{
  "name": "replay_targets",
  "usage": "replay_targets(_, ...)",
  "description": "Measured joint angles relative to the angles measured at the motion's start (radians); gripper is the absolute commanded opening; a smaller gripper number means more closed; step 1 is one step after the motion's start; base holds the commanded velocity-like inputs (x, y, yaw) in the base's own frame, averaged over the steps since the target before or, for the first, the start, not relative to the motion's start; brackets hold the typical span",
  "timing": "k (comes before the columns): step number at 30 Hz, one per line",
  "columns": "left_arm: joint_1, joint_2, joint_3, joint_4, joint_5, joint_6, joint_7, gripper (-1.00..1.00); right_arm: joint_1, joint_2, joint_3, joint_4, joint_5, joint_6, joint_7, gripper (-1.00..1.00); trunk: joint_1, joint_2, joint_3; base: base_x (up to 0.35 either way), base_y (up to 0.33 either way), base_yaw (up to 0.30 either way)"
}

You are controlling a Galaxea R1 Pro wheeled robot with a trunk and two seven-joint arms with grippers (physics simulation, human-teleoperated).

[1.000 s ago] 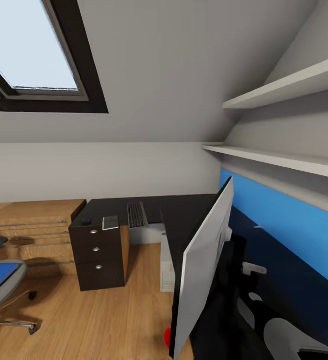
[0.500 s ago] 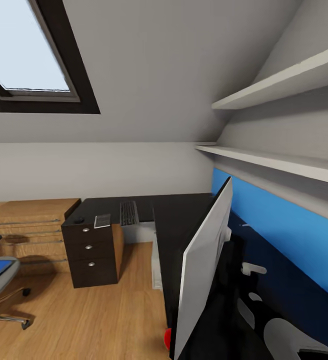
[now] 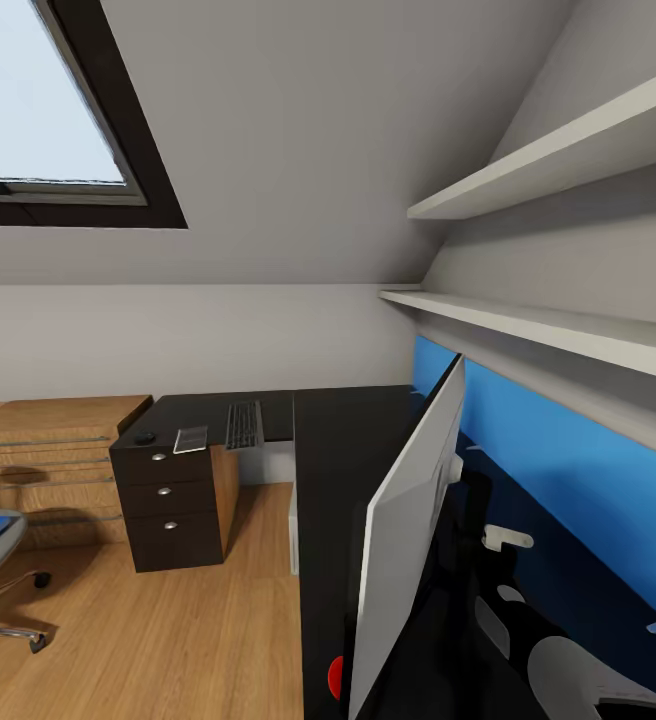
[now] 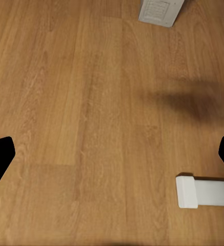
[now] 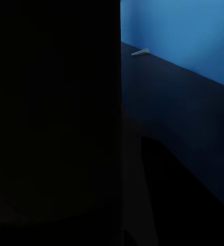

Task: In the bedroom, organize the workspace by keeping the computer under the desk, ensuring the monitor is on the desk, placing the keyboard on the desk next to the monitor, placing the mouse on the desk next to the keyboard, moving the folder from the swivel chair onto the desk next to the mouse, stacking the notebook on top of the folder with the pen on top of the notebook, and positioning the swivel chair next to the desk.

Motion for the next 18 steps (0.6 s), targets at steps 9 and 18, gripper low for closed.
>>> replay_targets(9, 0.0, 0.002, 0.0, 0.001, 0.001, 0.0, 0.0, 1.0, 0.0, 0.0, -0.002, 0.0, -0.001, 0.0, 0.002, -1.0, 0.0, 0.0, 0.0, -0.001, -0.17, 0.0)
replay_targets(18, 0.0, 0.002, 0.0, 0.001, 0.002, 0.0, 0.0, 1.0, 0.0, 0.0, 0.0, 0.0, 0.0, 0.0, 0.001, -1.0, 0.0, 0.0, 0.0, 0.0, -0.024, 0.0)
